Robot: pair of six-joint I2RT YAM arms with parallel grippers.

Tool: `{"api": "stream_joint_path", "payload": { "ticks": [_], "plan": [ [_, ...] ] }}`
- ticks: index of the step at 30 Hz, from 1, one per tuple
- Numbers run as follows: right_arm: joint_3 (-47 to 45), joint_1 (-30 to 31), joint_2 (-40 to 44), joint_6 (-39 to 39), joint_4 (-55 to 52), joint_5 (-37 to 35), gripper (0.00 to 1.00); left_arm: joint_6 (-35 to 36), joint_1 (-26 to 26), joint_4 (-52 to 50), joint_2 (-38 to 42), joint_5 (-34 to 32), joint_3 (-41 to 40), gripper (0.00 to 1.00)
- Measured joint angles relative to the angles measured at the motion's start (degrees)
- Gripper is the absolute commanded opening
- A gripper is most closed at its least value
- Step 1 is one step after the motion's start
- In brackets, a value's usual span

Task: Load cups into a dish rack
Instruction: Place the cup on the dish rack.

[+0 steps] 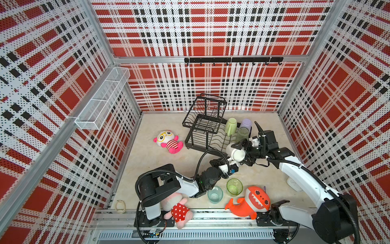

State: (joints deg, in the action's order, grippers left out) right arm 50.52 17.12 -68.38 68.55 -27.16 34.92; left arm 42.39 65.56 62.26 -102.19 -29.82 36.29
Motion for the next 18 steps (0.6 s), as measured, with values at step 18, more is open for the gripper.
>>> {"api": "stream_joint_path", "payload": {
  "ticks": [18],
  "plan": [
    [0.2,-1.92,3.52,0.13,1.68,-1.66,1.0,-11.02,-2.19,-0.55,0.92,4.09,-0.46,0.0]
  ]
}}
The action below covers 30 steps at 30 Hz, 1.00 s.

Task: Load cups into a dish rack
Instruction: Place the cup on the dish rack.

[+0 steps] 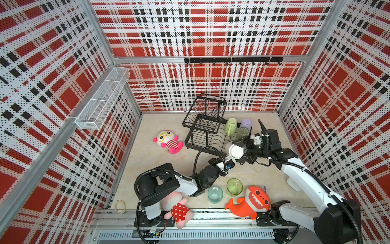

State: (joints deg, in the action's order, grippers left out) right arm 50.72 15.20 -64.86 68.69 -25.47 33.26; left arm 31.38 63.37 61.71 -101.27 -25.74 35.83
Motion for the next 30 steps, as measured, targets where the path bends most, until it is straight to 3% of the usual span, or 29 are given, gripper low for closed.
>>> {"api": "stream_joint_path", "payload": {
  "ticks": [13,23,30],
  "plan": [
    [4.31,-4.7,5.86,-3.1,-1.31,-4.13,1.0,-9.16,-4.42,-12.41,1.05,6.05,5.05,0.0],
    [5.7,-8.72,8.81,-8.92,-5.11,-6.32,1.0,-14.36,-7.67,-17.25,1.07,6.84,6.25,0.0],
    [5.7,-12.31,10.93,-11.58,-7.34,-7.5,1.0,-17.73,-8.72,-21.81,0.76,7.06,11.28,0.0]
  ]
}}
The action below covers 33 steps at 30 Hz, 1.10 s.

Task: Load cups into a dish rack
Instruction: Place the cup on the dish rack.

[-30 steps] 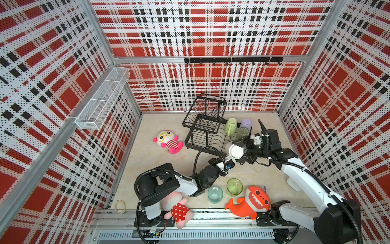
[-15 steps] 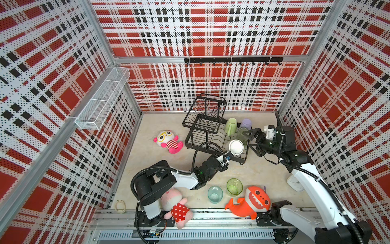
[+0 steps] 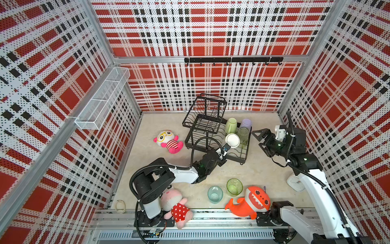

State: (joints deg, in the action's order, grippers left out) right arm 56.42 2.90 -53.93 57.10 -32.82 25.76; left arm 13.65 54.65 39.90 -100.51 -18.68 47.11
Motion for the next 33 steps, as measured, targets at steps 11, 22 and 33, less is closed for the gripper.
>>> {"api": "stream_joint_path", "payload": {
  "ticks": [11,22,33],
  "plan": [
    [0.0,-2.36,0.83,-2.51,-1.79,-1.22,1.0,-6.43,-1.14,-5.77,-2.86,0.85,6.78,0.0],
    [0.0,-3.96,1.33,-3.96,-3.19,-1.4,1.0,-13.46,-3.28,-10.4,-5.42,2.05,7.96,0.0],
    [0.07,-5.81,1.29,-6.38,-7.74,-6.23,1.0,-18.16,-4.44,-12.33,-8.81,2.58,12.81,0.0]
  ]
}}
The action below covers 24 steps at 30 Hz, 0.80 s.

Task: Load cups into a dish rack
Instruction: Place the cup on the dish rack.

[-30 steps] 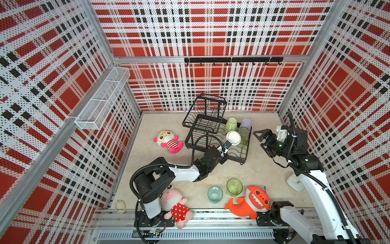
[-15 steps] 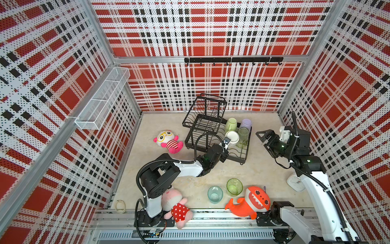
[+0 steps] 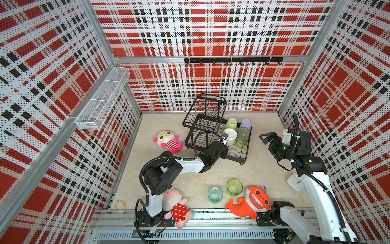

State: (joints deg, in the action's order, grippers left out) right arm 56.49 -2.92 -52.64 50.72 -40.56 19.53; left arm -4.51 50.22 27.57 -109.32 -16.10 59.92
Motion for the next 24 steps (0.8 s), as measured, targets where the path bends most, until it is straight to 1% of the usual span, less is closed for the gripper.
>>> {"api": "stream_joint_path", "payload": {
  "ticks": [10,24],
  "plan": [
    [1.38,-0.26,0.22,-3.5,-3.1,-5.53,1.0,-2.73,-0.48,-0.24,-2.99,0.24,2.36,0.0],
    [2.71,-0.26,0.37,-5.27,-3.15,-6.82,1.0,-3.17,-1.22,-0.63,-7.61,-0.04,6.32,0.0]
  ]
}}
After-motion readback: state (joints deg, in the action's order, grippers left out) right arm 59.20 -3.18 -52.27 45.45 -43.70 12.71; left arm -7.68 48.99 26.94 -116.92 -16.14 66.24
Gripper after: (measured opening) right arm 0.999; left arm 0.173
